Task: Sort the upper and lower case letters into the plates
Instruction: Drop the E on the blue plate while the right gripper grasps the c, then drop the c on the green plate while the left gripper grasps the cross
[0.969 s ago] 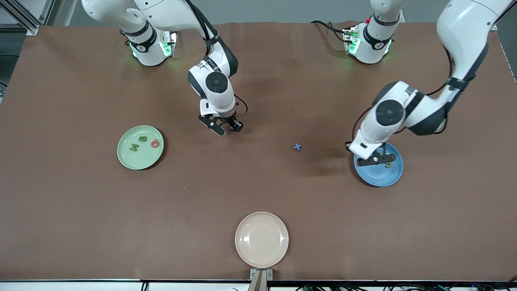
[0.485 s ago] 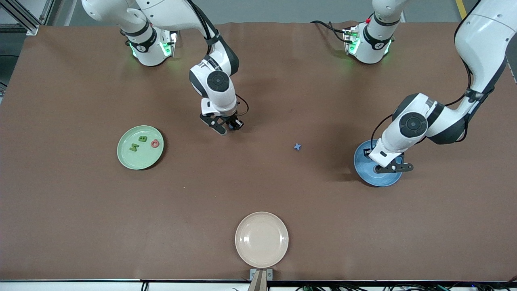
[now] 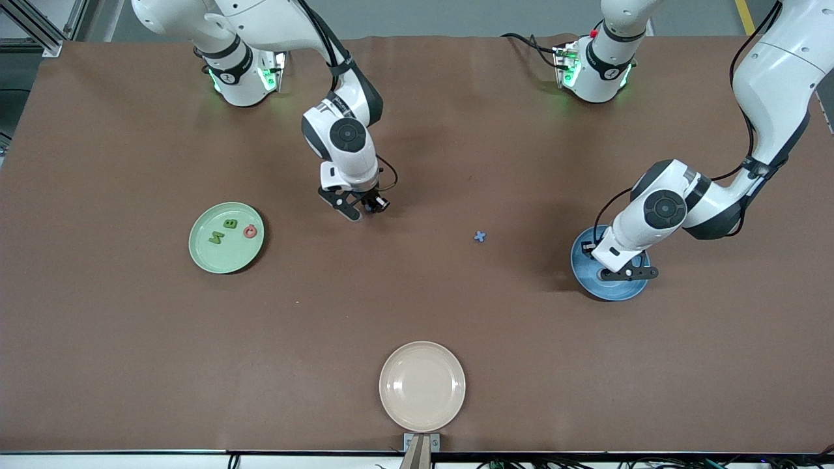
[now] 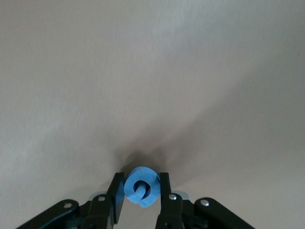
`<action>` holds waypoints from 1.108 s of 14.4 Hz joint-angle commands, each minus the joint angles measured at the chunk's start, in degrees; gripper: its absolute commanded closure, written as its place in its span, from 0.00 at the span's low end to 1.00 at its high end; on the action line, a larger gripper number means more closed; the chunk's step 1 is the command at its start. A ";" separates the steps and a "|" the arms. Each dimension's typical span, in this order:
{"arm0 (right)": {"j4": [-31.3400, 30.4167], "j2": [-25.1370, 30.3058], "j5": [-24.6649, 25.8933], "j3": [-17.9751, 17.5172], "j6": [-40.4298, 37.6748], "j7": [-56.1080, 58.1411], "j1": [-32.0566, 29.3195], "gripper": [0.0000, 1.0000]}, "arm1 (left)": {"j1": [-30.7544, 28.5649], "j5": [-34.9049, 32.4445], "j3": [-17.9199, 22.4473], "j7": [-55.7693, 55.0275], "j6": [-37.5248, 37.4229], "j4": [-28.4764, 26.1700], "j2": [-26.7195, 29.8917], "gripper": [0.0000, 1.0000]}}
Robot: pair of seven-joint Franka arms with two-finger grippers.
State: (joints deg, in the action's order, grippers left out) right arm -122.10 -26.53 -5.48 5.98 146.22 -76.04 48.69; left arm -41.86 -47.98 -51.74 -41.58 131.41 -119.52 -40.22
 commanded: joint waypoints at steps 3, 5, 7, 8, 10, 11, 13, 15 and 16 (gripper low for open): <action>-1.12 6.83 0.56 0.43 -7.87 17.36 -11.13 1.00 | -0.24 -1.07 -0.90 -0.07 0.16 0.25 2.15 0.05; -1.91 8.51 0.64 0.61 -9.54 25.72 -15.88 1.00 | -0.15 -0.19 -3.97 -0.95 -1.23 1.65 2.60 0.00; -4.19 10.35 3.35 0.61 -9.37 31.54 -20.01 1.00 | -0.07 0.51 -7.66 -1.04 -6.14 3.23 2.51 0.00; -5.16 11.23 5.54 0.52 -9.29 34.17 -22.99 1.00 | 0.02 2.17 -9.07 -1.13 -7.91 3.58 2.51 0.00; -5.70 11.68 7.15 0.52 -9.02 41.28 -28.10 1.00 | 1.33 4.38 -10.66 -4.45 -8.63 3.50 2.34 0.00; -5.61 11.59 7.15 0.43 -8.67 46.02 -31.43 1.00 | 3.69 4.38 -10.66 -7.86 -8.63 3.41 2.16 0.00; -5.87 11.16 7.15 0.35 -7.10 52.63 -35.75 1.00 | 9.05 4.38 -10.40 -14.19 -8.54 3.50 1.90 0.00; -7.45 10.98 7.15 0.26 -4.03 55.55 -38.83 1.00 | 14.23 4.30 -9.53 -19.91 -8.28 4.98 0.85 0.00; -8.15 10.80 7.15 0.26 -1.66 56.86 -39.45 1.00 | 16.78 4.12 -8.65 -22.72 -7.84 5.52 0.49 0.00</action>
State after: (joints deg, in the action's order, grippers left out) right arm -127.13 -17.08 0.43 7.59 140.81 -20.94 11.20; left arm -29.57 -44.39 -62.02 -59.99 123.72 -115.71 -39.27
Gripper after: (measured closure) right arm 0.661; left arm 0.000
